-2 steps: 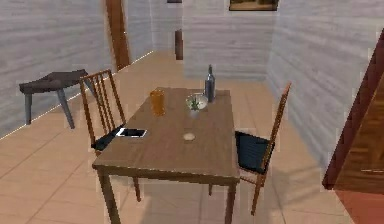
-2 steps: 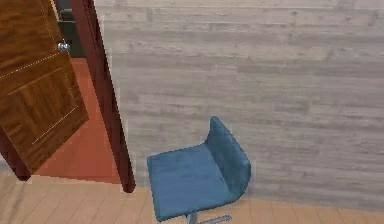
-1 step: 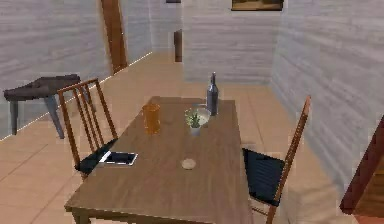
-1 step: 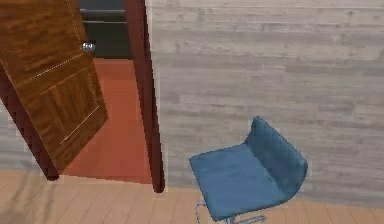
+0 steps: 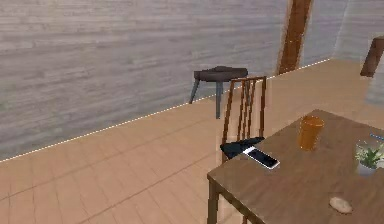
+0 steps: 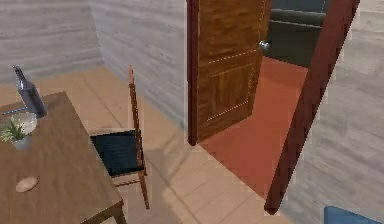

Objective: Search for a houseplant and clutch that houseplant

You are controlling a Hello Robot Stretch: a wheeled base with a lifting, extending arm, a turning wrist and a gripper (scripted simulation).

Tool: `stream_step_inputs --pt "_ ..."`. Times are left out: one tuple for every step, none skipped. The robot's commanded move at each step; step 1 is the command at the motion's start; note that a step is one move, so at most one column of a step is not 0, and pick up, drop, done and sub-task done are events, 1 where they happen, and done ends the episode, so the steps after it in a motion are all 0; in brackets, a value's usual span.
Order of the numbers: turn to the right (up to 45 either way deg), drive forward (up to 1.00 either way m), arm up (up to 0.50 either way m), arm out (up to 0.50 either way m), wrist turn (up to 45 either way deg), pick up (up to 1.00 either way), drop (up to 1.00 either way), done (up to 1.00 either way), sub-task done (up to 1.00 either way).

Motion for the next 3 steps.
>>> stream_step_inputs --pt "-39.0 0.0 0.0 0.0 0.0 0.0 0.0 0.0 0.0" --pt "45.0 0.0 0.0 0.0 0.0 0.0 0.0 0.0 0.0" --pt "45.0 0.0 0.0 0.0 0.0 0.0 0.0 0.0 0.0"
